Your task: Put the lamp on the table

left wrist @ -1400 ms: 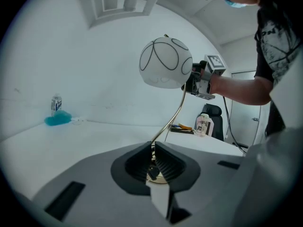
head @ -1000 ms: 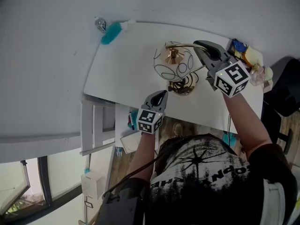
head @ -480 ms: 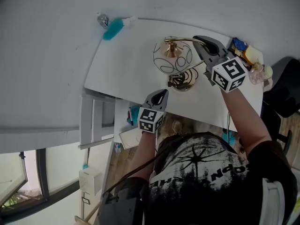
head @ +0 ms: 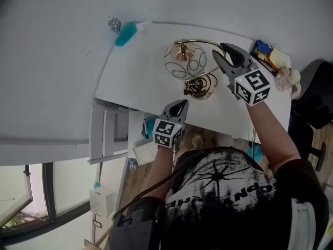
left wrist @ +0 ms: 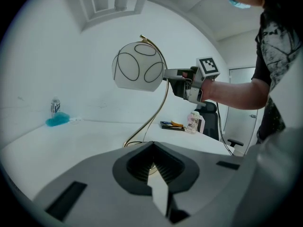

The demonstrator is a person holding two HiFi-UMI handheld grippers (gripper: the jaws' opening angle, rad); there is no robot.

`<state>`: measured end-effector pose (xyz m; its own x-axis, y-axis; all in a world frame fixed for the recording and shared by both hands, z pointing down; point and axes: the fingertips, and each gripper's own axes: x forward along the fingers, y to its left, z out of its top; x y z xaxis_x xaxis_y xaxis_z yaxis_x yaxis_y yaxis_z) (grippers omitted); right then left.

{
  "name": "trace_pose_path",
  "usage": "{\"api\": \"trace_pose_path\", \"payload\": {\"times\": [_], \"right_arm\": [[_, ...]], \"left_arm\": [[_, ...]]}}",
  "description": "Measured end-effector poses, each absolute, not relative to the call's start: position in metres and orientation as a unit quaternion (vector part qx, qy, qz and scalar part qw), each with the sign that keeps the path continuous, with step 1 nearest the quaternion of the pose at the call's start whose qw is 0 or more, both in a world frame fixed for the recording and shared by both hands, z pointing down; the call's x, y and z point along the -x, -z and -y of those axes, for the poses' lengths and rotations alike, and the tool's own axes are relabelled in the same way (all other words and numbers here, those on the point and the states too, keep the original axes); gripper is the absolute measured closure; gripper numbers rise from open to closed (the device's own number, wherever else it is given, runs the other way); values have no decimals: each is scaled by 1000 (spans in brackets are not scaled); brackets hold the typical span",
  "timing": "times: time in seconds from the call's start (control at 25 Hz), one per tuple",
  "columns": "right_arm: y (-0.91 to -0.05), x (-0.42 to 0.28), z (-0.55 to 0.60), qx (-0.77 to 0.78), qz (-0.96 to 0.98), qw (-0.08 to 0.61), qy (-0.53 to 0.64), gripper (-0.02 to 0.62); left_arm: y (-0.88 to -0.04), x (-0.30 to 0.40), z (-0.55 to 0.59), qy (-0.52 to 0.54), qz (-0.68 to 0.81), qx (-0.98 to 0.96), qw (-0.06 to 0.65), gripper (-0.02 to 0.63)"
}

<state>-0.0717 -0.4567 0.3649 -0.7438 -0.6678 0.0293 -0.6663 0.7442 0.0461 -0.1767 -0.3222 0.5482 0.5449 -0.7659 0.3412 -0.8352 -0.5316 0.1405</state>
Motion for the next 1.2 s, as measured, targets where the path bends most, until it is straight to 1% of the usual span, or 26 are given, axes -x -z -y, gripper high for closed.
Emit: {"api": "trace_pose_path", "payload": {"times": [0.24,0.56,0.6,0.72,0.8,0.96,1.2], "right_arm": [[-381,45,432,-357,934,34,1,448],[-403,3,392,-345,937,45,-21,451],[-406,-2,386,-343,938,47,-22,458],[-416,-14,366,-330,942,54,-28,524],[-422,-21,354,-325,943,54,-35,556],[-429,-34,334,-315,947,49,-46,576],[-439,-47,307,-291,953,45,-66,577]], "left_arm": [[-535,162,318,-120,465,-868,127,591],[-511,137,310,-110,472,-867,116,591],[-509,132,308,-109,471,-868,114,591],[-500,122,301,-103,474,-868,108,591],[-493,118,297,-98,479,-866,104,591],[-485,107,289,-101,483,-865,95,591],[-476,91,273,-101,485,-864,91,591]]}}
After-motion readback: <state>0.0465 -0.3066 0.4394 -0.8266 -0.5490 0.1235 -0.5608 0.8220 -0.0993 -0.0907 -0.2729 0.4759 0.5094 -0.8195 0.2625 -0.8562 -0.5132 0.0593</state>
